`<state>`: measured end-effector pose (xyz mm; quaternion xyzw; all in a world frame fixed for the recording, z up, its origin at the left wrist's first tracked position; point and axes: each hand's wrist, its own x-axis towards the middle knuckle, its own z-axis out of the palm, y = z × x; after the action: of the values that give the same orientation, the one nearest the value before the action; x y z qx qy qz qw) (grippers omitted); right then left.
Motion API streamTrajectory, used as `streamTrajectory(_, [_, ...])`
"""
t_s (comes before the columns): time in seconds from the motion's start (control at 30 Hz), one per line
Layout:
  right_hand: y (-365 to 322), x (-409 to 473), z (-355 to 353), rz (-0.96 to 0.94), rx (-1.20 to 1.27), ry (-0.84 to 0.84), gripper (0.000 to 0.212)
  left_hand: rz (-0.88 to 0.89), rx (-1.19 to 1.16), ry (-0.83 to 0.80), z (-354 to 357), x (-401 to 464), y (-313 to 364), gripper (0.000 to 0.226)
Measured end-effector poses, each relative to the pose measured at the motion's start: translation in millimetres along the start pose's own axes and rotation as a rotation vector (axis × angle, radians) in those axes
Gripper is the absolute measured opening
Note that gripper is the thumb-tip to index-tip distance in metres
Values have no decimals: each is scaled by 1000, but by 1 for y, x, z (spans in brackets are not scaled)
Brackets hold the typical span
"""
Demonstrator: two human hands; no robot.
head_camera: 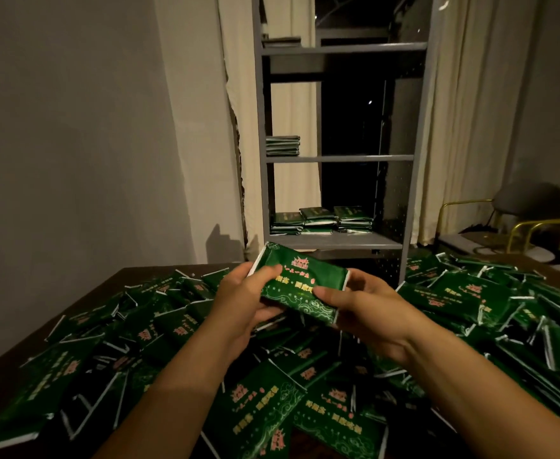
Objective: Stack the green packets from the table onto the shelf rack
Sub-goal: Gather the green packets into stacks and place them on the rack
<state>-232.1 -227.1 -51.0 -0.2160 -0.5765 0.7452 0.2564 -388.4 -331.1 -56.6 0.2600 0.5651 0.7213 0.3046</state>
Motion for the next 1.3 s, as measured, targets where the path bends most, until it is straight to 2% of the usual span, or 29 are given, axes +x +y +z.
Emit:
streamTrajectory(0.07, [-4, -5, 2, -13, -85, 9, 37, 15, 28, 63, 6, 1, 9, 30])
streamTrajectory(0.13, [-5, -8, -2, -179, -401, 121, 39, 8, 41, 116, 10, 4, 20, 33])
streamTrajectory(0.2, [-10, -14, -12, -614, -882, 256, 46, -8, 60, 124, 12, 7, 33, 33])
streamTrajectory(0.27, [-18, -14, -24, -1013, -1379, 230, 60, -46, 80, 80, 17, 11, 43, 28])
streamTrajectory(0.33, [-21, -10, -28, -1166, -1612, 111, 63, -108, 79, 18, 21, 12, 47, 23])
streamTrajectory(0.4, [-25, -2, -30, -1158, -1632, 40, 60, -162, 62, -13, 26, 20, 53, 21])
streamTrajectory(0.5, [-35, 12, -38, -1114, -1626, 23, 74, -199, 20, -14, 31, 40, 60, 24])
streamTrajectory(0.73, [-43, 43, -49, -1299, -1526, 160, 50, -292, 6, -87, 45, 71, 60, 28])
streamTrajectory(0.83, [-49, 53, -55, -1331, -1564, 131, 43, -293, 20, -89, 49, 84, 58, 35])
streamTrajectory(1.0, [-55, 69, -62, -1333, -1586, 109, 47, -259, 36, -104, 54, 99, 57, 40])
streamTrajectory(1.07, [-57, 78, -64, -1346, -1603, 151, 46, -202, -40, -101, 57, 104, 57, 38])
streamTrajectory(1.13, [-62, 89, -68, -1336, -1572, 262, 46, -158, -42, -46, 62, 108, 52, 41])
streamTrajectory(1.17, [-64, 96, -70, -1315, -1547, 323, 46, -90, 102, 12, 63, 112, 44, 40])
streamTrajectory(1.2, [-66, 102, -72, -1287, -1534, 371, 47, 42, 368, 58, 62, 113, 35, 37])
streamTrajectory(1.23, [-66, 108, -72, -1263, -1541, 396, 47, 234, 733, 73, 60, 113, 25, 33])
streamTrajectory(1.27, [-65, 115, -72, -1253, -1559, 405, 48, 435, 1093, 38, 59, 110, 18, 32])
streamTrajectory(1.3, [-64, 122, -70, -1255, -1578, 403, 48, 586, 1334, -11, 58, 109, 12, 35])
